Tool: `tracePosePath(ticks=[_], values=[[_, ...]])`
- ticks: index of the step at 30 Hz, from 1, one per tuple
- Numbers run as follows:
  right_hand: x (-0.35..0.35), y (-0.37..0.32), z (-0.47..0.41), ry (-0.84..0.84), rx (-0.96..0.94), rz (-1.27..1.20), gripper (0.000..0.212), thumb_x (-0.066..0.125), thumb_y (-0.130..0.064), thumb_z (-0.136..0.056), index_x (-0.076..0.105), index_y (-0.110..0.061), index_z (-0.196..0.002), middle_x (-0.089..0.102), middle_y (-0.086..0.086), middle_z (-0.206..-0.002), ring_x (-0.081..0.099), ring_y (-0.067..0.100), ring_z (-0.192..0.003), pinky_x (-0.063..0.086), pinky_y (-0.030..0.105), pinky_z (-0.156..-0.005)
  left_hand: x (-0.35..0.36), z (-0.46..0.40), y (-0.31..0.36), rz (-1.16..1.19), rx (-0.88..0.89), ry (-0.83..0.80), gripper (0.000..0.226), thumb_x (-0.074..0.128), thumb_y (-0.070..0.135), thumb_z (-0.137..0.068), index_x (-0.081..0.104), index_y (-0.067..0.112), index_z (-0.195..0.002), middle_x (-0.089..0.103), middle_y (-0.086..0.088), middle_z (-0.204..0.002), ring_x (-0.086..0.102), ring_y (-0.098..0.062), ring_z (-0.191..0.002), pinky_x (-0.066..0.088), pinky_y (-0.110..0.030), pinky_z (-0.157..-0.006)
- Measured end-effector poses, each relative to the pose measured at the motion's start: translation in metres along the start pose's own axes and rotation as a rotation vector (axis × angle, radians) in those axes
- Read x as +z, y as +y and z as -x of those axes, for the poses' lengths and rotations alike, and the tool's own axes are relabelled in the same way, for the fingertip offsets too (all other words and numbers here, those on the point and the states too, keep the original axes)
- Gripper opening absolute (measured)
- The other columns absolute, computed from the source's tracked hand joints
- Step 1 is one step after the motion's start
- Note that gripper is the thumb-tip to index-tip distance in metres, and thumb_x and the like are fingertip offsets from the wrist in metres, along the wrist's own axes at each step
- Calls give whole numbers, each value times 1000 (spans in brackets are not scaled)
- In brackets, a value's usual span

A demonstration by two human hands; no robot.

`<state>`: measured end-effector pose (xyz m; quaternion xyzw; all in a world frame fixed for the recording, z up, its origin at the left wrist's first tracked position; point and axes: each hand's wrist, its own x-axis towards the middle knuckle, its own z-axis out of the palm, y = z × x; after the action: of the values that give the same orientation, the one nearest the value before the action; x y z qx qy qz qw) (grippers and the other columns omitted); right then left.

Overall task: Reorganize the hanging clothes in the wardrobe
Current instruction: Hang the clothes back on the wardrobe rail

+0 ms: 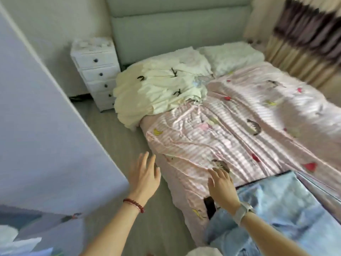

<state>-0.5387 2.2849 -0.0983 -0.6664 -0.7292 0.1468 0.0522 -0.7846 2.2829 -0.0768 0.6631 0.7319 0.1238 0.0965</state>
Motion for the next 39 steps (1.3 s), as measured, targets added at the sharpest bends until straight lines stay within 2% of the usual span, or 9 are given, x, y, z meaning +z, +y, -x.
tracePosePath(ticks=[3,7,12,18,24,26,29,35,39], values=[[-8,92,35,18,282,-46,39,41,-18,-93,46,-14,-131,46,4,-136,36,22,-129,29,33,-103,38,-23,79,2,211,-111,41,62,20,-83,57,5,-121,50,-18,-132,47,-36,-120,40,-51,-97],[-13,202,92,-3,585,-93,38,41,-17,-93,46,-10,-131,47,7,-135,41,27,-125,34,35,-101,95,-32,189,13,407,-324,46,42,27,-93,39,13,-137,32,-7,-146,31,-23,-132,30,-38,-107],[-18,321,141,3,893,-162,38,39,-18,-94,44,-9,-131,47,9,-135,41,29,-124,34,34,-100,163,-18,311,40,632,-489,42,38,24,-94,40,14,-135,36,-5,-142,34,-19,-128,29,-30,-103],[-21,436,148,120,1081,-249,42,44,-3,-87,43,2,-129,49,24,-126,45,40,-115,37,45,-96,242,8,401,-94,734,-785,49,34,30,-97,25,19,-144,18,-2,-152,16,-16,-139,17,-35,-111],[-12,511,133,126,1265,-280,46,44,-19,-92,34,-1,-133,43,25,-130,38,37,-123,30,51,-101,288,1,431,-187,726,-890,53,34,30,-97,19,19,-146,13,-8,-154,13,-22,-140,16,-36,-113],[-9,521,131,117,1317,-321,41,45,-22,-92,42,-2,-128,46,27,-124,41,41,-118,33,51,-99,293,-6,437,-195,715,-887,53,36,29,-97,19,19,-146,12,-9,-154,12,-23,-140,16,-37,-114],[-8,520,129,285,1331,-285,32,48,-24,-92,54,-1,-114,50,27,-115,45,41,-110,34,48,-92,292,-17,449,-146,716,-800,56,40,26,-95,19,17,-146,13,-12,-153,14,-25,-140,15,-37,-113],[-16,487,133,645,1087,-282,18,60,-16,-87,57,1,-80,55,19,-81,54,36,-83,28,39,-76,272,-33,494,-6,930,-372,65,55,26,-89,24,17,-145,15,-15,-153,14,-34,-141,7,-54,-111],[-32,465,138,742,939,-226,29,52,-28,-87,58,-1,-77,56,15,-76,58,36,-80,17,28,-70,256,-42,515,-118,1017,-331,58,40,40,-95,19,22,-146,25,-1,-152,9,-25,-143,-9,-54,-109]])
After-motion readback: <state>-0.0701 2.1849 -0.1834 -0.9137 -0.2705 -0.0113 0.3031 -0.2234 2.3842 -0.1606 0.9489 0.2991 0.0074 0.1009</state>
